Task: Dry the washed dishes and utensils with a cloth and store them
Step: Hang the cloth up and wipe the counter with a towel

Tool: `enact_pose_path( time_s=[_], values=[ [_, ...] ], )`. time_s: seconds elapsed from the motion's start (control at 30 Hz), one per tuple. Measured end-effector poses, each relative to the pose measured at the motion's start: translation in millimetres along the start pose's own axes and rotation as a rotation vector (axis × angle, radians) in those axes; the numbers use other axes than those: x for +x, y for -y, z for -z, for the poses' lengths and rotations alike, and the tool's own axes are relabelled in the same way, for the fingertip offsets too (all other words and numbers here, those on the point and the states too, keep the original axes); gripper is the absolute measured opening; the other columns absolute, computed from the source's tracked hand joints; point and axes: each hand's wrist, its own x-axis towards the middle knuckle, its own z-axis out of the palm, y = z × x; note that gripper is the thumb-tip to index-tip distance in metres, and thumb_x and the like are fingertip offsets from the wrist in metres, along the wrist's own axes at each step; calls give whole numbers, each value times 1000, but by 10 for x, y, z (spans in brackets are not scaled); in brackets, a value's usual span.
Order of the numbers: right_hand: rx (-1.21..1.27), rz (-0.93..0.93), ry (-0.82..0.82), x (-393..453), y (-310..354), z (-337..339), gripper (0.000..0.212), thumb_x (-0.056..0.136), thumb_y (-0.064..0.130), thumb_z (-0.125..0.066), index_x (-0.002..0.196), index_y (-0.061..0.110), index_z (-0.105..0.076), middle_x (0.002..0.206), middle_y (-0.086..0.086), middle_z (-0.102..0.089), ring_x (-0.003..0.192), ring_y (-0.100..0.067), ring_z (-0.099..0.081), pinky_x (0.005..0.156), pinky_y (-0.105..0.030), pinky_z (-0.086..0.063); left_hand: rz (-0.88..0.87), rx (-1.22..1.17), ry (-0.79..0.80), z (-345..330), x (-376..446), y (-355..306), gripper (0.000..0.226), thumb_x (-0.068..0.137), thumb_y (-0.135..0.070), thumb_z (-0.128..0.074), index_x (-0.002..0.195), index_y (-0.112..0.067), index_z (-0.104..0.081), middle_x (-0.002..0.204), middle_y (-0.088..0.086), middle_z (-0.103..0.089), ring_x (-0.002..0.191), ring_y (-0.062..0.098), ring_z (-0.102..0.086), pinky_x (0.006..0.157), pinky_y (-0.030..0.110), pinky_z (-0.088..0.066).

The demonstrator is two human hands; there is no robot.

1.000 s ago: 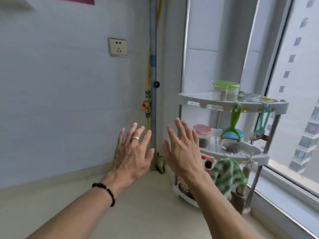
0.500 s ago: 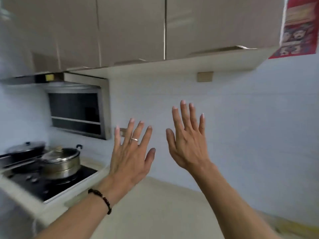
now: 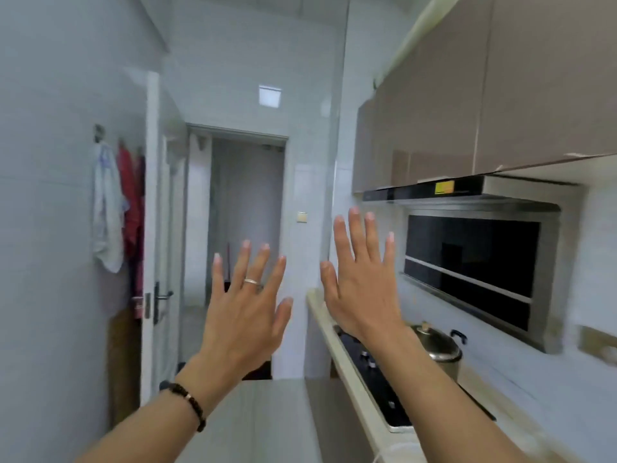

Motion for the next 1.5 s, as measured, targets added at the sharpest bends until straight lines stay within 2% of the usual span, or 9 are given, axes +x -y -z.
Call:
enact_pose_path(
  time_s=[0.23, 0.37, 0.5, 0.73, 0.9, 1.07, 1.17, 1.37, 1.5],
  values=[
    [314, 164, 48, 1017, 848, -1409, 68, 99, 46, -16, 160, 18, -7, 167, -5, 10, 154, -23, 15, 122, -51, 8, 177, 258, 20, -519, 158, 1356, 63, 98, -48, -32, 151, -15, -41, 160, 13, -34, 152, 33, -17, 121, 60, -3],
    [397, 228, 119, 1472, 1347, -2193, 72, 94, 50, -2, 159, 22, 9, 163, 0, 29, 148, -17, 33, 117, -42, 25, 231, 397, 52, -880, 181, 2077, 63, 97, -47, -34, 150, -14, -43, 156, 14, -40, 149, 35, -25, 117, 62, -10],
    [480, 281, 132, 1950, 1906, -3021, 76, 89, 53, 7, 158, 23, 14, 161, 1, 34, 146, -17, 37, 117, -41, 24, 267, 519, 57, -1395, 297, 2906, 62, 96, -47, -33, 147, -14, -45, 153, 16, -45, 146, 36, -32, 115, 61, -12],
    [569, 335, 158, 2991, 2827, -4461, 74, 91, 55, 3, 159, 25, 13, 157, 4, 36, 148, -18, 32, 123, -44, 14, 322, 626, 59, -2368, 824, 4466, 62, 96, -48, -33, 145, -13, -49, 148, 16, -50, 143, 38, -38, 113, 63, -16],
    [653, 346, 206, 3744, 3324, -5332, 66, 107, 42, -28, 160, 25, 8, 165, 2, 23, 153, -19, 20, 121, -39, 10, 335, 655, 100, -2902, 1212, 5470, 67, 104, -50, -14, 142, -12, -54, 144, 16, -55, 141, 39, -42, 112, 62, -17],
    [734, 311, 237, 4560, 3960, -6315, 67, 106, 42, -32, 161, 21, 0, 169, -4, 4, 155, -23, -1, 126, -39, -6, 296, 740, 80, -3439, 1621, 6457, 61, 96, -46, -31, 140, -12, -57, 142, 16, -57, 140, 38, -43, 111, 62, -19],
    [768, 340, 213, 5216, 4380, -7031, 64, 106, 40, -37, 161, 26, -7, 168, -9, -5, 154, -28, -10, 125, -40, -14, 274, 810, 71, -3867, 1976, 7171, 61, 93, -45, -34, 138, -12, -58, 140, 16, -58, 138, 38, -46, 110, 62, -20],
    [781, 406, 219, 6589, 5165, -8078, 56, 105, 34, -42, 157, 30, -22, 163, -13, -19, 145, -33, -28, 112, -44, -34, 283, 920, 78, -4503, 2765, 8383, 61, 90, -44, -36, 136, -11, -61, 137, 17, -60, 136, 39, -48, 109, 62, -22],
    [873, 324, 327, 7206, 5621, -8485, 59, 101, 26, -46, 155, 34, -25, 158, -12, -26, 135, -36, -40, 107, -45, -39, 276, 964, 98, -4727, 3019, 8908, 61, 88, -42, -37, 132, -9, -64, 134, 18, -62, 133, 39, -52, 108, 61, -23]
  ],
)
